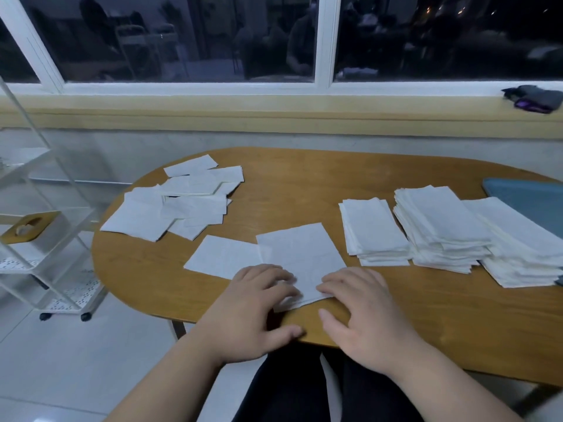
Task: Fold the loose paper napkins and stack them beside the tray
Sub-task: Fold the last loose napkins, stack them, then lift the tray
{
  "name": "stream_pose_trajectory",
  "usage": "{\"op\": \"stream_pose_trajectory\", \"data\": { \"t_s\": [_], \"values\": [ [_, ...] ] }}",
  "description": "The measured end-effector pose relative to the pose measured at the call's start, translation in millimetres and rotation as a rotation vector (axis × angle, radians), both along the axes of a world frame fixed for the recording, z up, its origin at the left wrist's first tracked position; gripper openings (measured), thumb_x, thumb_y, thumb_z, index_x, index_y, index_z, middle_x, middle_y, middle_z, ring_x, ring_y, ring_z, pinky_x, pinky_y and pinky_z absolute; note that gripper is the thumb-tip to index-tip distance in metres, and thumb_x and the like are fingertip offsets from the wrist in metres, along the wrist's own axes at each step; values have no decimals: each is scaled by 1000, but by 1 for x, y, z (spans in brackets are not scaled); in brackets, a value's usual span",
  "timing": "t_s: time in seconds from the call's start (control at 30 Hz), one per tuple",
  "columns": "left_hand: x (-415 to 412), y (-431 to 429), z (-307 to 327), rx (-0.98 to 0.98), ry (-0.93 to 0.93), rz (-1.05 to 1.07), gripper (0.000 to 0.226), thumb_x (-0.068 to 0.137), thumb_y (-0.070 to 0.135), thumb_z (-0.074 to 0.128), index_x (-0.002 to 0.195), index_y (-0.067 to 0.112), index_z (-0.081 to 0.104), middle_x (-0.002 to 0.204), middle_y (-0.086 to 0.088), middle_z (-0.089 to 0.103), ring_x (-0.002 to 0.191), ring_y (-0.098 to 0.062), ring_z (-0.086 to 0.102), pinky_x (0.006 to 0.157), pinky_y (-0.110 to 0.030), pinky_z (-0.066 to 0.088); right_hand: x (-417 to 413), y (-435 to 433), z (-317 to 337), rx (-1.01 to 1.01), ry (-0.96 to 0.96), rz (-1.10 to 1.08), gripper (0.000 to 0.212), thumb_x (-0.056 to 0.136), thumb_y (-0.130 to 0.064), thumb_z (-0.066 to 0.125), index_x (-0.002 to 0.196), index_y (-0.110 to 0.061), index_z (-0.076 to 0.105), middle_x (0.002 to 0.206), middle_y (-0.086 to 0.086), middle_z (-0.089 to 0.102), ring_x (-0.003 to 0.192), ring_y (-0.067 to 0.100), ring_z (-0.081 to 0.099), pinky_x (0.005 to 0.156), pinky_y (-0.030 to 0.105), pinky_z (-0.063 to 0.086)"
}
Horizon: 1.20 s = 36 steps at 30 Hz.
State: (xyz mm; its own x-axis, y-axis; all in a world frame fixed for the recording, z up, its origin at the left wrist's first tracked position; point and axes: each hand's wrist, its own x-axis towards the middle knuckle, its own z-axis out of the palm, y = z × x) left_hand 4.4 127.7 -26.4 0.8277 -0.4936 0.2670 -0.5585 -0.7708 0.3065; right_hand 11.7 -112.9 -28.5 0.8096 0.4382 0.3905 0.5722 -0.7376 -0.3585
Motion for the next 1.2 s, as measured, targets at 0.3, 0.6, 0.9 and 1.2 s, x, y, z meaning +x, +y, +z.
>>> {"op": "stream_pose_trajectory", "data": {
  "t_s": [0.3, 0.6, 0.9, 1.2],
  "values": [
    [-20, -8, -2, 91, -165, -157, 21, 84, 46, 72, 101, 32, 69, 109, 17, 64, 102, -9, 60, 92, -35, 46, -22, -21, -5, -91, 23, 72, 42, 76, -62, 67, 107, -34, 72, 102, -24, 57, 104, 2, 52, 97, 26, 33],
    [-30, -12, 4, -109, -130, -95, 15, 88, 21, 63, 101, 27, 69, 95, 16, 65, 87, -6, 62, 74, -31, 51, -24, -22, -3, -9, 0, 172, 20, 81, -32, 67, 101, -33, 71, 88, -25, 57, 92, -4, 52, 95, 22, 34],
    [-24, -17, 16, -457, 45, 316, 36, 90, 16, 70, 120, 35, 63, 108, 24, 60, 107, 5, 54, 86, -6, 40, -1, -1, 26, 392, 318, -116, 39, 89, -22, 68, 98, -59, 59, 104, -36, 62, 108, -19, 51, 85, 1, 36],
    [-23, -21, -2, -198, -106, 204, 41, 88, 38, 58, 126, 25, 60, 143, 0, 46, 135, -20, 42, 108, -42, 41, 22, 2, 7, 223, -19, -207, 30, 89, -20, 70, 118, -24, 69, 117, -13, 55, 113, 5, 44, 94, 29, 44]
  ]
}}
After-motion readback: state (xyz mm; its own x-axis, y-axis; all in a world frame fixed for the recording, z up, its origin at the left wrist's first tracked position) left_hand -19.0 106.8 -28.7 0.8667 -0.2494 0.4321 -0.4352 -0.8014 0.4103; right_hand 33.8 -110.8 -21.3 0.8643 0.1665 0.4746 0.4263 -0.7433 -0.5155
